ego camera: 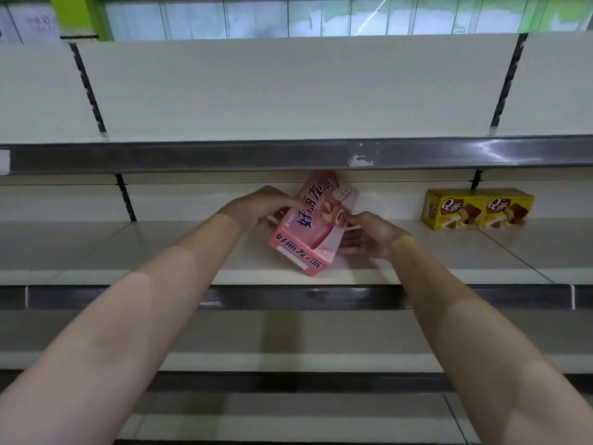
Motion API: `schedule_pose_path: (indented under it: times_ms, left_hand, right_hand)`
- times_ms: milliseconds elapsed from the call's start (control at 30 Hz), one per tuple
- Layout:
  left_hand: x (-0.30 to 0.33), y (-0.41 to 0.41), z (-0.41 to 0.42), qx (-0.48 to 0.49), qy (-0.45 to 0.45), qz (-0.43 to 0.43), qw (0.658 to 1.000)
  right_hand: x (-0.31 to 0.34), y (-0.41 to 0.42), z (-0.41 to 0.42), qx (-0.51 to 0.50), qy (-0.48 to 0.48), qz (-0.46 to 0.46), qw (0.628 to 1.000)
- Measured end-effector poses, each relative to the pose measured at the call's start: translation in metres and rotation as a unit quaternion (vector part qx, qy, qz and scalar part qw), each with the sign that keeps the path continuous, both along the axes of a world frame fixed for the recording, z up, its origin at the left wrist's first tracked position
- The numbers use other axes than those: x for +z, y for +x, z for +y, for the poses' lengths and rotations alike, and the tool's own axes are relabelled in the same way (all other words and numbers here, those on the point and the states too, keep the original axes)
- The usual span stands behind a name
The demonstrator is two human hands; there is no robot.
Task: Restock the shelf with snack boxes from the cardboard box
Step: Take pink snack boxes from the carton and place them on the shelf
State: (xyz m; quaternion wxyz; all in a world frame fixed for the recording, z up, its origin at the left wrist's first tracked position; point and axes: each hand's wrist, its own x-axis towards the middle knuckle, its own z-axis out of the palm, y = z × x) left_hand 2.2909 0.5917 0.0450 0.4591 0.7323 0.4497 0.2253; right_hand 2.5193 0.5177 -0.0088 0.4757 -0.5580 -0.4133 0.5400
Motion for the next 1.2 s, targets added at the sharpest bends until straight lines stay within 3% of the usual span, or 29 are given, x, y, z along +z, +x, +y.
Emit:
schedule_pose_path:
  times_ms: [67,200,300,500,667,933,1100,1200]
  left_hand:
    - [0.013,0.002,-0.003,-0.031,0.034,0.025,0.999]
    - [0.03,0.02,-0.003,-0.033,0.122,0.064,0.99]
    - [0.02,0.034,0.009,-0.029,0.254,0.167,0.952]
    - [-0.009,0.039,0.031,0.018,0.379,0.211,0.901]
    - [-0.02,0.051,0.042,0.022,0.405,0.172,0.898]
    - [-0.037,0.084,0.057,0.073,0.463,0.16,0.869]
    - [-0.031,0.088,0.07,-0.021,0.447,0.15,0.882]
    - [-0.026,0.084,0.082,-0.009,0.437,0.24,0.867]
  right_hand:
    - [0.002,0.018,0.001,-0.001,0.016,-0.039,0.999]
    - [0.007,0.039,0.001,-0.098,0.072,-0.131,0.984]
    - [0.002,0.039,0.004,-0.127,0.077,-0.18,0.972]
    - [-0.01,0.031,0.019,-0.126,0.088,-0.297,0.942]
    - [-0.017,0.029,0.044,-0.188,0.077,-0.365,0.908]
    - [-0.025,0.044,0.066,-0.26,0.064,-0.342,0.901]
    - [-0.025,0.043,0.072,-0.273,0.066,-0.323,0.904]
    - [-0.025,0.04,0.071,-0.282,0.069,-0.31,0.905]
